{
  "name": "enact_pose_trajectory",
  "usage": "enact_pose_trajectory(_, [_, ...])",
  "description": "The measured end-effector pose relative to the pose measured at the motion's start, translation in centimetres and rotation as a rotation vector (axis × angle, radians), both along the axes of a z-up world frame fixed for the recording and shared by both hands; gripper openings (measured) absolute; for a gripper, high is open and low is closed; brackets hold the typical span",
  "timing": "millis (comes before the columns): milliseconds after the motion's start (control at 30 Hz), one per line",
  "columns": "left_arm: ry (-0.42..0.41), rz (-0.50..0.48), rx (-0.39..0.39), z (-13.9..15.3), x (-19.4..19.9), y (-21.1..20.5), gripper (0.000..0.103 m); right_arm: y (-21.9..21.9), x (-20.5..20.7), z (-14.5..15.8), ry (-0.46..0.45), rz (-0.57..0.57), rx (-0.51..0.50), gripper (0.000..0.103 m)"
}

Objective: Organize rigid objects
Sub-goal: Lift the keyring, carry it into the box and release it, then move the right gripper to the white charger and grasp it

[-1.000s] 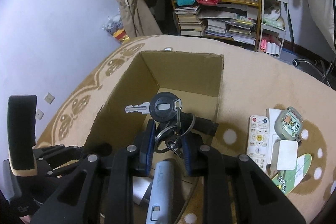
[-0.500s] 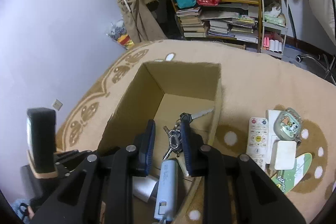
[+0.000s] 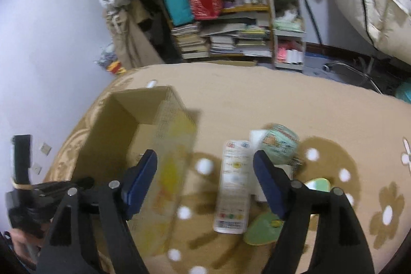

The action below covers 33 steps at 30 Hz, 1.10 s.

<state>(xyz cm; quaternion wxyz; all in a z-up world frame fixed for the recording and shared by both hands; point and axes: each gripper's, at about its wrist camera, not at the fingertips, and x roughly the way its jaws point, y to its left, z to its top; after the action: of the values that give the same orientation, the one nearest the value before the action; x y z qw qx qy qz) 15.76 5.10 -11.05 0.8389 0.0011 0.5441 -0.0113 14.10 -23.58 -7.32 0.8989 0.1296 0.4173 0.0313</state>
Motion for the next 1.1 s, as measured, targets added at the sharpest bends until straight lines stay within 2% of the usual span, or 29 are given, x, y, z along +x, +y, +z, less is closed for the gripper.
enact_pose_trajectory(233, [-0.001,-0.003,0.005,0.0,0.0,0.0,0.014,-3.7,-0.2,-3.5,0.057,-0.122,-0.016,0.082])
enact_pose_trajectory(400, [-0.003,-0.006,0.009,-0.1,0.0,-0.1,0.014,-5.2,0.0,-5.8,0.120,-0.155,-0.039,0.082])
enact_pose_trajectory(733, [-0.005,-0.008,0.018,-0.2,0.0,-0.2,0.014,-6.2,0.4,-8.5,0.157,-0.187,-0.012,0.082])
enact_pose_trajectory(1100, [-0.004,-0.010,0.026,-0.2,0.0,-0.3,0.014,-6.2,1.1,-9.0,0.167,-0.182,0.022,0.082])
